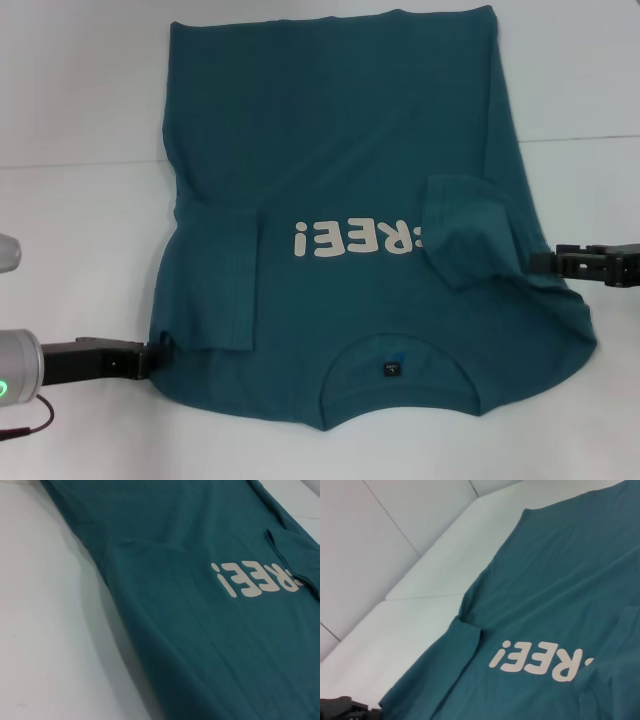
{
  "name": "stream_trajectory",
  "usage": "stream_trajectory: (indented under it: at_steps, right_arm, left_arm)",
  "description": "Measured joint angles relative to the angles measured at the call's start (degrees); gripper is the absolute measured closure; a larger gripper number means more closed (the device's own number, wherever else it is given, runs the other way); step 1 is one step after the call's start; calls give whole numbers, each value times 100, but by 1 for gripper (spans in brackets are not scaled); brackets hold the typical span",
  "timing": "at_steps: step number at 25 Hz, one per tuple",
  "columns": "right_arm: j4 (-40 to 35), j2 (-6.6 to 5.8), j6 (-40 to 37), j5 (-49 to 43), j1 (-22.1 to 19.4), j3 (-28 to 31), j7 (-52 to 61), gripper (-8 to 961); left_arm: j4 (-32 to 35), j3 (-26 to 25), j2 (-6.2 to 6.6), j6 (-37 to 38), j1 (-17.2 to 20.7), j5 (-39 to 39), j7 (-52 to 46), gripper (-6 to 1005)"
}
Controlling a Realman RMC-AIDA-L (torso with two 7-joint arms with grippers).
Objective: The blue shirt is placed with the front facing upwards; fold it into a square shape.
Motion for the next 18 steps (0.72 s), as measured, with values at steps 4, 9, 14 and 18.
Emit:
stream_trajectory:
  at_steps: [4, 9, 14, 18]
  right_arm:
    - [-49, -215, -194, -6, 9, 40, 554, 247]
    - [-28, -879, -369, -389, 117, -65, 1956, 242]
    - [1, -1117, -313, -1500, 382, 91, 2531, 239]
    - [85, -1102, -349, -2466, 707, 125, 2738, 240]
  left_arm:
    - [31, -13, 3, 129, -21, -4, -11, 943]
    - [253, -9, 1, 344, -39, -5, -107, 957]
    - [257, 0, 12, 364, -77, 22, -133, 957]
    - [257, 1, 17, 456, -114, 28, -147, 957]
